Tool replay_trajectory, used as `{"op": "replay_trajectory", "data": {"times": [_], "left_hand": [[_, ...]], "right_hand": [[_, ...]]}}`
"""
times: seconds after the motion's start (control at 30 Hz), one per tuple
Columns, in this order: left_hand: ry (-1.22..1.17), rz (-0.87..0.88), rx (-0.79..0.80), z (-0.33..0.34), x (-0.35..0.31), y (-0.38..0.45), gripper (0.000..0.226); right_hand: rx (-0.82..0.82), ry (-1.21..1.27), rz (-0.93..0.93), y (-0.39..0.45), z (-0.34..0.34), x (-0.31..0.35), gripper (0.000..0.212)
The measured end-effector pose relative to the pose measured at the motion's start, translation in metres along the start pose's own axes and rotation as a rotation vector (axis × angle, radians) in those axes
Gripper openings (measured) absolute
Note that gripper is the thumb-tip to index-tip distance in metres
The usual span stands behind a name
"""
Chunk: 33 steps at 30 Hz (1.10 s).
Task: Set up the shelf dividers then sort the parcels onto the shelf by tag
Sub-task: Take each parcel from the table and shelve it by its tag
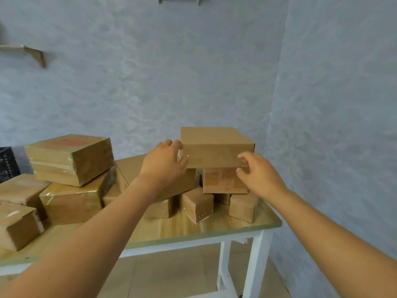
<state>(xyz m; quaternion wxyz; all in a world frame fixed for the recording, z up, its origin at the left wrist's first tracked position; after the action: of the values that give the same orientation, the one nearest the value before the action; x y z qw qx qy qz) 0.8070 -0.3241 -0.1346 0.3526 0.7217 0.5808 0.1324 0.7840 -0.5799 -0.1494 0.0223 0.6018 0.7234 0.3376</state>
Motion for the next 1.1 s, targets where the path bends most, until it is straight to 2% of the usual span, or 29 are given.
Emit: {"op": "replay_trajectory", "data": {"times": [0.13, 0.2, 0.3, 0.37, 0.43, 0.5, 0.57, 0.7, 0.87, 0.97, 1.1], "left_hand": [[-0.147, -0.132, -0.039, 0.031, 0.025, 0.061, 0.041], [-0.197, -0.205, -0.01, 0.047, 0.036, 0.088, 0.045], [-0.389, -0.388, 0.164, 0.07, 0.048, 0.118, 0.056], [-0.587, -0.563, 0.36, 0.086, 0.051, 0.129, 0.062], [-0.781, -0.733, 0.542, 0.099, 0.054, 0.133, 0.058], [-0.957, -0.868, 0.627, 0.107, 0.056, 0.132, 0.054], [-1.063, -0.928, 0.643, 0.113, 0.059, 0.133, 0.056], [-1.217, -0.922, 0.524, 0.113, 0.059, 0.139, 0.058], [-1.376, -0.809, 0.316, 0.087, 0.049, 0.15, 0.052], [-1.444, -0.713, 0.271, 0.075, 0.043, 0.149, 0.052], [-1.479, -0.572, 0.248, 0.064, 0.038, 0.144, 0.056]], "right_hand": [[-0.169, 0.077, 0.143, 0.06, 0.009, -0.027, 0.041], [-0.203, 0.113, 0.229, 0.088, 0.014, -0.04, 0.043], [-0.151, 0.201, 0.382, 0.119, 0.024, -0.057, 0.054], [-0.07, 0.279, 0.497, 0.132, 0.032, -0.067, 0.062], [0.046, 0.401, 0.59, 0.139, 0.04, -0.074, 0.059], [0.109, 0.522, 0.627, 0.141, 0.044, -0.08, 0.051], [0.109, 0.557, 0.61, 0.144, 0.044, -0.083, 0.047], [0.133, 0.626, 0.585, 0.146, 0.036, -0.08, 0.043], [0.079, 0.76, 0.529, 0.154, 0.019, -0.072, 0.041], [0.139, 0.924, 0.531, 0.155, 0.01, -0.071, 0.046], [0.233, 1.141, 0.575, 0.151, 0.005, -0.072, 0.035]]}}
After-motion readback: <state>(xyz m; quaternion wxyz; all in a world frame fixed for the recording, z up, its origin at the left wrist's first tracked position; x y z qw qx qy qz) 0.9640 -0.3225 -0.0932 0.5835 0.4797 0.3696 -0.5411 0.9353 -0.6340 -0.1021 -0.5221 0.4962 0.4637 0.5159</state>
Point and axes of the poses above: each hand's wrist, its own y-axis towards the middle knuckle, its own z-axis out of the palm, x = y × z, the point moved 1 cm from there along y, towards the middle knuckle, and after that the axes turned 3 degrees about -x, right-handed, at the moved point
